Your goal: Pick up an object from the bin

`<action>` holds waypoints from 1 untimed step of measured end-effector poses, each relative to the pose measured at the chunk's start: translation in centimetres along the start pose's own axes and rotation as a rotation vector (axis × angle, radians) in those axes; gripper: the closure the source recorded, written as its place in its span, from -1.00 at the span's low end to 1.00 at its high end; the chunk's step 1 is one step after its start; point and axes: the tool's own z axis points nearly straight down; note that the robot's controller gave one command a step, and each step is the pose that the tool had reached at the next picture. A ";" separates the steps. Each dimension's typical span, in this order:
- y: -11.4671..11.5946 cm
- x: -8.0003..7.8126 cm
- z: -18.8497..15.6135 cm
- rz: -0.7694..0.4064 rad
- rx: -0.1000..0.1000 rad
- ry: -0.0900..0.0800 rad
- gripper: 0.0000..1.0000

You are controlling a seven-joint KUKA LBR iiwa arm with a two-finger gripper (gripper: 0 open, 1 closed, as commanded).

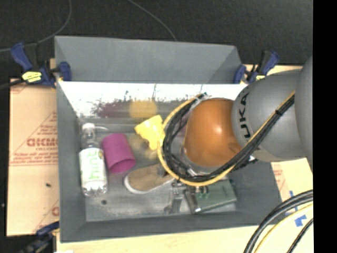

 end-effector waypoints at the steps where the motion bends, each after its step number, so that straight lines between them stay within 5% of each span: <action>1: 0.0 -0.2 -0.4 0.004 -0.001 -0.008 -1.00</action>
Offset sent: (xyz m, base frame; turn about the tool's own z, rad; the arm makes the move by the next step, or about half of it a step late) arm 0.0396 0.0237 -0.0648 0.2902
